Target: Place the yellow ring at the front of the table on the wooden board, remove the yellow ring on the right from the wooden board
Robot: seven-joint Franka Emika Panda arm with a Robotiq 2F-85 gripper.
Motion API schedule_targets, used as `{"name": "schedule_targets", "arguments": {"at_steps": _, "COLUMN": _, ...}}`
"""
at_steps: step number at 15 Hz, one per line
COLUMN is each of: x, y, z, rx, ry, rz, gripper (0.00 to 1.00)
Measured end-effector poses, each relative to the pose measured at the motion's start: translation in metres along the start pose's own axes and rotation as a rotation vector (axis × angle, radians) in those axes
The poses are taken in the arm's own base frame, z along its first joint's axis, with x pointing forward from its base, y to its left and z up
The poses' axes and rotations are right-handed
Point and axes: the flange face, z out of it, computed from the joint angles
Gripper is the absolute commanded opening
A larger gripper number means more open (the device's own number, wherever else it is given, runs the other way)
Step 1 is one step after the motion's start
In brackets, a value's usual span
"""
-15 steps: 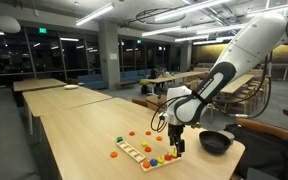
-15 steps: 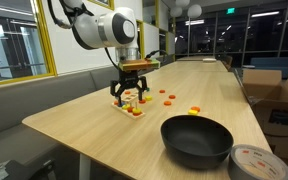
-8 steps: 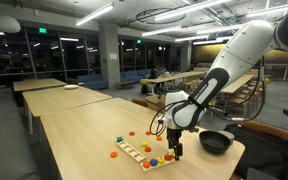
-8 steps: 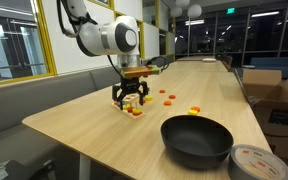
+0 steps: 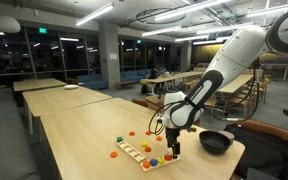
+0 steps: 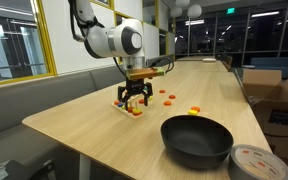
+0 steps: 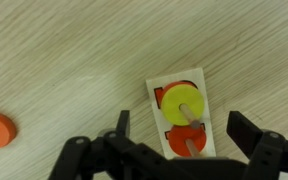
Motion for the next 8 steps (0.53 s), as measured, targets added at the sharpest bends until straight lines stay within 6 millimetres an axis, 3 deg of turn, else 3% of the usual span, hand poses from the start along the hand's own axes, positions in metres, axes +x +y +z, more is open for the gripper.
{"name": "schedule_targets", "arguments": {"at_steps": 5, "x": -0.008, "y": 0.014, "z": 0.003, "rx": -0.012, "ry": 0.012, "rz": 0.028, "gripper": 1.0}}
{"name": "schedule_targets", "arguments": {"at_steps": 6, "x": -0.009, "y": 0.015, "z": 0.003, "rx": -0.014, "ry": 0.014, "rz": 0.031, "gripper": 0.75}}
{"name": "schedule_targets", "arguments": {"at_steps": 8, "x": -0.01, "y": 0.017, "z": 0.004, "rx": -0.019, "ry": 0.019, "rz": 0.035, "gripper": 0.66}}
